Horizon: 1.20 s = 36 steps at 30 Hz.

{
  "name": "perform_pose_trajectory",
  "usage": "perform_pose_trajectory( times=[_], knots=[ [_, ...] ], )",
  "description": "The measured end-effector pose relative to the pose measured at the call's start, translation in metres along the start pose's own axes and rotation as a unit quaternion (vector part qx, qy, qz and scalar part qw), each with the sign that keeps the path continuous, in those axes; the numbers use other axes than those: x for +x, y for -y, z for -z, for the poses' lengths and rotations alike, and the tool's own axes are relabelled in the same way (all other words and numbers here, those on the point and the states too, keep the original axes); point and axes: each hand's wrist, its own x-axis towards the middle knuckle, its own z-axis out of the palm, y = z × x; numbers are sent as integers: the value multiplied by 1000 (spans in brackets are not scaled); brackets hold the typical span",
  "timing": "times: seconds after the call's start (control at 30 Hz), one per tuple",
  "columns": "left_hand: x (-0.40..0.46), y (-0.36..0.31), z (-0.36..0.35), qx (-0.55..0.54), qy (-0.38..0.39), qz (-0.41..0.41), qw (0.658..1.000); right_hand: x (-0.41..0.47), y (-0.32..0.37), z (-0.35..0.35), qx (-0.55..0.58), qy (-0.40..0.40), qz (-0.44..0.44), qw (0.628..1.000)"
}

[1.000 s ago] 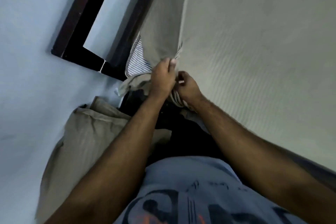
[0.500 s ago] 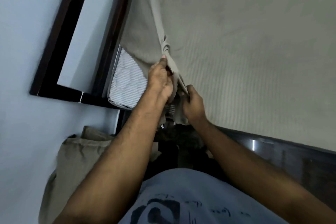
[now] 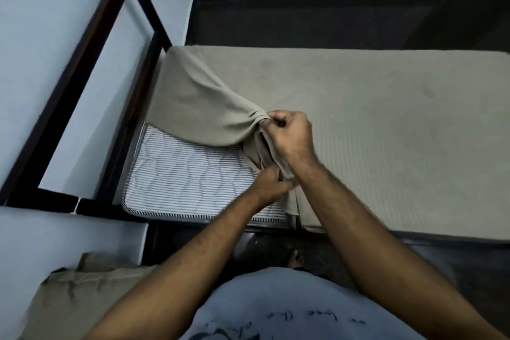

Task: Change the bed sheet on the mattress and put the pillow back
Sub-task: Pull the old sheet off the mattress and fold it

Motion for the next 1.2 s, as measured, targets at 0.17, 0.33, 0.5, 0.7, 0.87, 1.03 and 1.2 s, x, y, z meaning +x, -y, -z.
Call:
perform_pose_trajectory(
  times=[0.17, 0.33, 0.5, 0.7, 0.87, 1.03, 1.2],
  knots=[
    [20, -22, -11, 3, -139, 54, 989, 5, -9, 35, 72, 85, -35, 993],
    [8, -58, -37, -195, -175, 55, 963, -26, -69, 90, 75, 25, -107, 991],
    [14, -91, -27, -423, -156, 76, 889, -84, -129, 113, 10, 133, -139, 981],
    [16, -112, -20, -470, -132, 9, 873, -67, -144, 121, -131, -89, -142, 977],
    [11, -104, -52, -266, 69, 82, 958, -56, -79, 143, -158, -238, -68, 956],
    [-3, -113, -83, -195, 308, 42, 930, -52, -10, 157, -123, -298, -20, 946],
    [-7, -154, -93, -412, 377, 9, 830, -77, 22, 156, -123, -328, -4, 937]
  ],
)
